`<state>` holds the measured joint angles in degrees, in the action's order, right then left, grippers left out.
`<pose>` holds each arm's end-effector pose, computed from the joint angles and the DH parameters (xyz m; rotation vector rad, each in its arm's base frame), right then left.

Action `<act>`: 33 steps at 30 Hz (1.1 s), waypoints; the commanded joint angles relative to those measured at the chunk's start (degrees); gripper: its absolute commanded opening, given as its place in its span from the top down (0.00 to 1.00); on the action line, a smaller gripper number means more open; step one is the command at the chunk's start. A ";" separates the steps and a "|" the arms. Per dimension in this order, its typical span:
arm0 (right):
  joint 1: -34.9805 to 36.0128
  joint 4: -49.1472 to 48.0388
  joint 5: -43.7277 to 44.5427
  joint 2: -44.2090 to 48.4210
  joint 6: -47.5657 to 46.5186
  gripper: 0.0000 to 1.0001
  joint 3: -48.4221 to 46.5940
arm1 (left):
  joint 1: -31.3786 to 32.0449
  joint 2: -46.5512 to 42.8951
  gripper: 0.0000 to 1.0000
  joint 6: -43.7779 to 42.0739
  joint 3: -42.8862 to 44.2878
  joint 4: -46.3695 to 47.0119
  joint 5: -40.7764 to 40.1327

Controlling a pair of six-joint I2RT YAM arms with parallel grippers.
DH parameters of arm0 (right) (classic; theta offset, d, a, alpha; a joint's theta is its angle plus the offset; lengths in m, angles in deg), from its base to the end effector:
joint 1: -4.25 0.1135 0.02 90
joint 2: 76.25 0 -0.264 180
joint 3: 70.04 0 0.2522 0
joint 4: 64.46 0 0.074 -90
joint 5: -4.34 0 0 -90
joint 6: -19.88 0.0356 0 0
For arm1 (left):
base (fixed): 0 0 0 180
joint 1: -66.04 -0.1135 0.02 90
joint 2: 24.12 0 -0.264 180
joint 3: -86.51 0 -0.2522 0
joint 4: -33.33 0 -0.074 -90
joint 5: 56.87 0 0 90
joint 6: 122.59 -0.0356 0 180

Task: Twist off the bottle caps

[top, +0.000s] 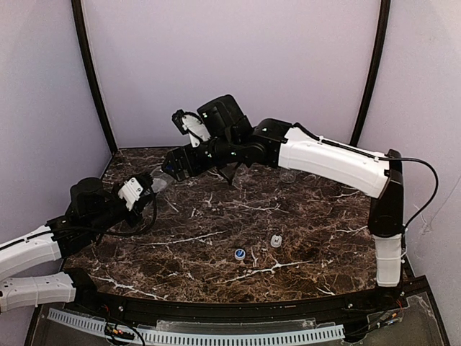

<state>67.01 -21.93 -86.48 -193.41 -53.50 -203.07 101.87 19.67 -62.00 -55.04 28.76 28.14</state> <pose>0.2197 0.4279 0.3682 -0.8524 1.9770 0.8600 0.1545 -0.1078 0.2539 0.8853 1.5016 -0.0062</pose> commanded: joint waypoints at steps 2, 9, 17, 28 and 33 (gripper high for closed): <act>-0.32 -1.21 -3.50 -0.25 1.73 0.21 -1.65 | -0.33 -0.24 0.89 -0.02 -1.04 1.18 0.81; -0.92 -2.98 -7.86 -0.11 2.00 0.79 0.06 | -0.33 -0.14 0.89 -0.07 -1.39 1.61 1.76; -0.74 -1.94 -25.55 2.05 -13.84 1.00 2.70 | -0.33 -0.96 0.89 -0.59 -0.53 -3.15 13.71; 11.15 11.62 -22.47 15.22 -79.29 1.00 22.98 | -0.15 -2.11 0.80 -7.62 1.32 -30.42 55.21; 11.84 12.14 -13.42 13.69 -84.42 1.00 20.31 | -0.16 -1.82 0.82 -7.98 2.35 -30.42 54.51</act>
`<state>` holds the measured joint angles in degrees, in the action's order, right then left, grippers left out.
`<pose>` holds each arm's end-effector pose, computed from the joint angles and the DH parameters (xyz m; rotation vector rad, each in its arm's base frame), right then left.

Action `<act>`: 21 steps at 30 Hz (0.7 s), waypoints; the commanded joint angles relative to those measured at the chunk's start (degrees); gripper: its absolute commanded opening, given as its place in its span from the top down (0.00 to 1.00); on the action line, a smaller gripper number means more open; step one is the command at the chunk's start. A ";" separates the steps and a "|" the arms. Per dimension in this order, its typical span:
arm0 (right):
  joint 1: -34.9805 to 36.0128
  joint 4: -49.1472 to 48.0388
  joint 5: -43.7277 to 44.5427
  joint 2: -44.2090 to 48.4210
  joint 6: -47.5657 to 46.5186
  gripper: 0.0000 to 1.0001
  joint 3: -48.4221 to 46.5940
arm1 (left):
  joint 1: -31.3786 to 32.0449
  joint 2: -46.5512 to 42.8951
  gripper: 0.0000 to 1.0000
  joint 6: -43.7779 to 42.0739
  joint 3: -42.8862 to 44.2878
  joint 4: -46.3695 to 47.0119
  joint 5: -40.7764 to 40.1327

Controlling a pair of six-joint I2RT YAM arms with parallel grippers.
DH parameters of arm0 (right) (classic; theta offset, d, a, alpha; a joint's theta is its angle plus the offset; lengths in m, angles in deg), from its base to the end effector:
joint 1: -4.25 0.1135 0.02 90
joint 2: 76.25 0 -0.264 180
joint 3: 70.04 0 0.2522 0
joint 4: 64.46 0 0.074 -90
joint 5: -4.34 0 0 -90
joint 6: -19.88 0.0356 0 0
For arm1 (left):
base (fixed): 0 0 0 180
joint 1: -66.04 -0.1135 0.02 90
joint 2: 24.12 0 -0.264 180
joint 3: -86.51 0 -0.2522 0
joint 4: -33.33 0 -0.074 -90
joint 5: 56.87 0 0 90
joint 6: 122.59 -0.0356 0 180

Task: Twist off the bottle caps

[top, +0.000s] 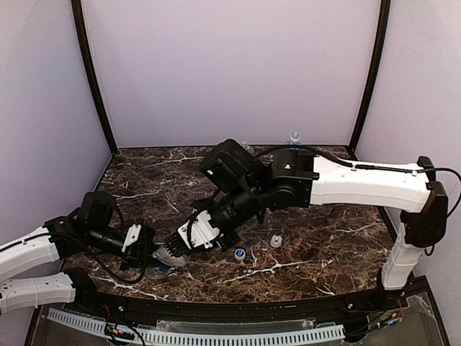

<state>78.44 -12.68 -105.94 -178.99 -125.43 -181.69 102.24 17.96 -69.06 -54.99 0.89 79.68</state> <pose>0.0988 0.3941 0.3370 -2.1794 0.8274 0.5763 0.1102 -0.1126 0.2168 1.5794 1.3879 -0.8810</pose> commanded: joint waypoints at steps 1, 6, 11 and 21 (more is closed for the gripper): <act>0.42 1.13 7.66 -0.34 -13.07 1.00 -0.14 | -0.53 -0.08 0.82 -0.61 2.51 -2.44 2.74; 0.43 -10.65 13.41 3.42 -9.44 0.42 5.85 | -0.52 -0.62 0.84 4.14 2.25 1.99 -2.46; -0.73 -19.78 17.39 6.15 6.34 0.02 6.95 | -0.69 -0.69 0.87 8.50 0.67 9.08 -11.32; -7.03 -25.13 12.31 5.43 51.80 0.03 1.67 | -0.70 -0.26 0.87 11.88 -2.14 26.38 -36.37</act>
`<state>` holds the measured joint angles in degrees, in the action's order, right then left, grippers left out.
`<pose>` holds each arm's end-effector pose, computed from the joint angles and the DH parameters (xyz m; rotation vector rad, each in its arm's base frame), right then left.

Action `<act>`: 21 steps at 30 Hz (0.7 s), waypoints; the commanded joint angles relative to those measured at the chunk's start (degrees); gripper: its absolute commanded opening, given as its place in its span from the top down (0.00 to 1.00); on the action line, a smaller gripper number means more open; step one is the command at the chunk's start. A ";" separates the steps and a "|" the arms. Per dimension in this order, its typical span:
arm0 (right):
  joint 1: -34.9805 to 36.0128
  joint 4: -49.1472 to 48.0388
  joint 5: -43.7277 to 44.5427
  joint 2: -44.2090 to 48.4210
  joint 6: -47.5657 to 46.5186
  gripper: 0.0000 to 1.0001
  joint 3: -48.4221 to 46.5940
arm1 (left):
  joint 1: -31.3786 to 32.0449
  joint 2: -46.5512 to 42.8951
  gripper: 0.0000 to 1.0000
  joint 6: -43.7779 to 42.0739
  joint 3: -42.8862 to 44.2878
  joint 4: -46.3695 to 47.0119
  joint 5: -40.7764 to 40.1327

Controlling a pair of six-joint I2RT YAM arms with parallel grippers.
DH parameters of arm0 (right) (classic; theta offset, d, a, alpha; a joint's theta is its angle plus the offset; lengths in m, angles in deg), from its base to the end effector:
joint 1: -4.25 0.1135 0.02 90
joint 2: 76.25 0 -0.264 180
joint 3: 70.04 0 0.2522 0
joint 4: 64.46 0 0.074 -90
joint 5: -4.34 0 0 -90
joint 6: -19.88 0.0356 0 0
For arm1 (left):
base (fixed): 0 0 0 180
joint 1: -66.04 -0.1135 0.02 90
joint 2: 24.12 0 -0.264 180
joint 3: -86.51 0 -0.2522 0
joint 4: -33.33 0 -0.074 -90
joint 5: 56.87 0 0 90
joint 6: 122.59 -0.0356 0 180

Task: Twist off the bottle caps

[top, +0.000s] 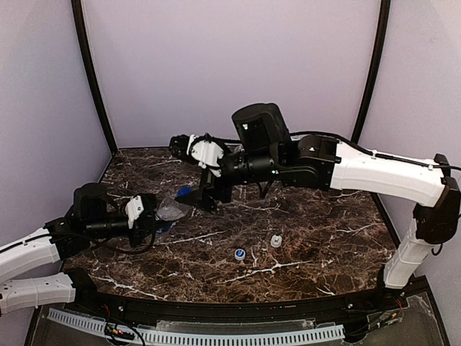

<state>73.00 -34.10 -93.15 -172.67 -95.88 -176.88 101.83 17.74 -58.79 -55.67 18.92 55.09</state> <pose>0.1408 0.3748 0.3842 -1.5040 1.2673 0.6243 0.1354 -0.1140 0.2380 1.1923 1.4748 -0.4762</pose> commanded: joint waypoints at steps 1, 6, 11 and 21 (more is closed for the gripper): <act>-2.02 -3.12 1.29 -1.76 26.86 0.05 -4.34 | -0.33 0.12 0.87 1.17 -1.53 8.80 -12.65; -4.37 8.68 6.35 -9.62 47.45 0.24 -15.26 | -0.28 0.61 0.87 -0.24 -1.73 9.90 -16.12; -4.43 14.41 7.30 -14.29 51.29 0.32 -22.18 | -0.28 0.58 0.87 -0.18 -1.95 9.69 -15.29; -4.26 17.31 3.52 -17.75 51.86 0.50 -25.55 | -0.28 0.49 0.87 -0.55 -2.24 9.41 -14.11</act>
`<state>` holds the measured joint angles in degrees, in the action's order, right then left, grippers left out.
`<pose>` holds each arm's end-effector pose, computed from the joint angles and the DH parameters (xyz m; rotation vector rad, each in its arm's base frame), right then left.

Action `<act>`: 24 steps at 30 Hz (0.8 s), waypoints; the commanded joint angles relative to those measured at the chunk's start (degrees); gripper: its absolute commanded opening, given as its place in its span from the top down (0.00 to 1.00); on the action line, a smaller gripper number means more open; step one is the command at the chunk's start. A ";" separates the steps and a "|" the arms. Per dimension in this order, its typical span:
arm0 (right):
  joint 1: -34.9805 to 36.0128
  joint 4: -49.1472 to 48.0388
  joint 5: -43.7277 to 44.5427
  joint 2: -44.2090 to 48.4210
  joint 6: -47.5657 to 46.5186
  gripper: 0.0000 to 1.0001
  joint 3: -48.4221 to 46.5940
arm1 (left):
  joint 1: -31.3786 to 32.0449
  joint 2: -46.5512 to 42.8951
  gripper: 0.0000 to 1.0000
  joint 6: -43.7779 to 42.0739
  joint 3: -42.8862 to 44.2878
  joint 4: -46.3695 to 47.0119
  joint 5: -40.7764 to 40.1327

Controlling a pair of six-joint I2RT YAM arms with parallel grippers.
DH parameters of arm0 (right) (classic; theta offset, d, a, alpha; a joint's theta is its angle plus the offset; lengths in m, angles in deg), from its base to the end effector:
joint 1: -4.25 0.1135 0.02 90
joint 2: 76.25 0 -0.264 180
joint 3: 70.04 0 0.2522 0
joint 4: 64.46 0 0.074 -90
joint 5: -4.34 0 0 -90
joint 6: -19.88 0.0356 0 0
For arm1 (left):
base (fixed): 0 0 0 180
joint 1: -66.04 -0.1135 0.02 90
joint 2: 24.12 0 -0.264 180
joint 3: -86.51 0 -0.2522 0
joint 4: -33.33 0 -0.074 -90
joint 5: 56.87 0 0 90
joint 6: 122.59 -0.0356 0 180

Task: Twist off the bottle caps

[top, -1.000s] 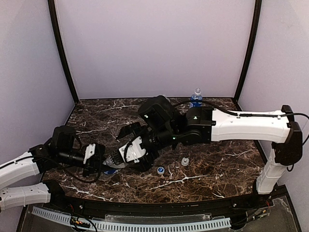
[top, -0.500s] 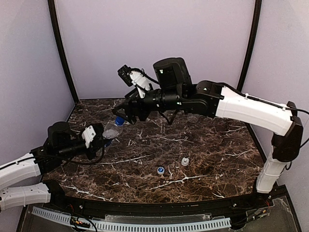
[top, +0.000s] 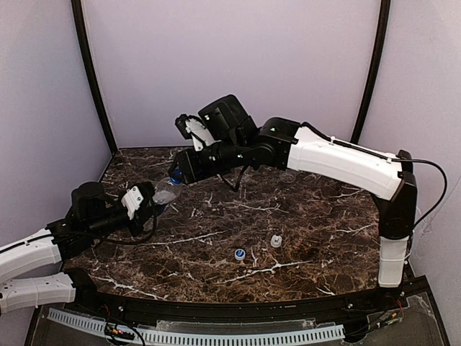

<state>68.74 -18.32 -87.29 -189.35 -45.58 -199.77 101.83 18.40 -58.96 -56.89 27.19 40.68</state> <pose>0.1975 0.4161 0.3745 -0.7816 2.0960 0.9371 0.1458 -0.1109 0.2431 1.0019 1.4779 -0.2357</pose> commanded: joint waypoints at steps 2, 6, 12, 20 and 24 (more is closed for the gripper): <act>0.02 2.43 -2.75 -1.73 1.33 0.50 -3.34 | -0.28 -0.20 0.87 -0.47 -1.12 1.17 0.30; -0.01 4.44 -3.83 -2.72 1.14 0.61 -4.60 | -0.28 -0.25 0.87 -1.01 -1.20 1.17 0.03; -0.11 6.44 -6.44 -3.44 0.70 0.67 -5.75 | -0.30 -0.26 0.87 -1.09 -1.15 1.25 0.05; -0.18 9.83 -6.54 -4.42 0.24 0.64 -7.61 | -0.29 -0.31 0.87 -1.25 -1.23 1.26 0.15; -0.15 9.37 -5.89 -3.99 -0.65 0.83 -7.61 | -0.28 -0.42 0.87 -1.24 -1.06 0.93 0.37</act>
<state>68.70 -9.10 -93.11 -193.04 -45.21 -205.93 101.83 18.44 -60.06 -57.51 27.10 40.64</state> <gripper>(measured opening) 0.248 0.137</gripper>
